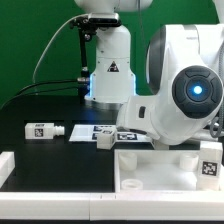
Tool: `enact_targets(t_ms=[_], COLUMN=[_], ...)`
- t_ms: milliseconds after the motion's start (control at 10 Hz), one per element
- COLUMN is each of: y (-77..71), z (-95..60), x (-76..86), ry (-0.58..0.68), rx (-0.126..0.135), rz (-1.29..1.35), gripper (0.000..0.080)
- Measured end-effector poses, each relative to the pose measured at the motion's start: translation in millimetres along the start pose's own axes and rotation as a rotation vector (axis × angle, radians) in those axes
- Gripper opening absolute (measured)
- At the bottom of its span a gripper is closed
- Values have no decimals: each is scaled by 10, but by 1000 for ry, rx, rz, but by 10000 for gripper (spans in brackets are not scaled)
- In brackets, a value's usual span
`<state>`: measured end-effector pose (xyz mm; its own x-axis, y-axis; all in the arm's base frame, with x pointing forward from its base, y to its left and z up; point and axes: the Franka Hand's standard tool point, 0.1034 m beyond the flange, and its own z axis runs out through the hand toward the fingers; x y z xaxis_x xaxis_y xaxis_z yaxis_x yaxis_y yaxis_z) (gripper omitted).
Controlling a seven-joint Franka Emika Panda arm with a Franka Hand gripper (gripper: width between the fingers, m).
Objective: Assemble square table
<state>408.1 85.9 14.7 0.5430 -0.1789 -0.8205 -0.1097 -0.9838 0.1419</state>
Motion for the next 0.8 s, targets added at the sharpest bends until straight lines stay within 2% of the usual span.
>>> enact_targets(t_ms=[100, 200, 300, 400, 500, 600, 800], y=[57, 129, 154, 228, 256, 233, 187], z=[-208, -548, -788, -1041, -1242, -1332, -1286], x=[-53, -106, -196, -358, -371, -314, -318], ry=[12, 82, 171, 236, 316, 411, 579], rx=[12, 40, 67, 53, 42, 38, 68], rz=[-24, -28, -31, -69, -85, -92, -104], gripper=[284, 284, 284, 284, 284, 284, 284])
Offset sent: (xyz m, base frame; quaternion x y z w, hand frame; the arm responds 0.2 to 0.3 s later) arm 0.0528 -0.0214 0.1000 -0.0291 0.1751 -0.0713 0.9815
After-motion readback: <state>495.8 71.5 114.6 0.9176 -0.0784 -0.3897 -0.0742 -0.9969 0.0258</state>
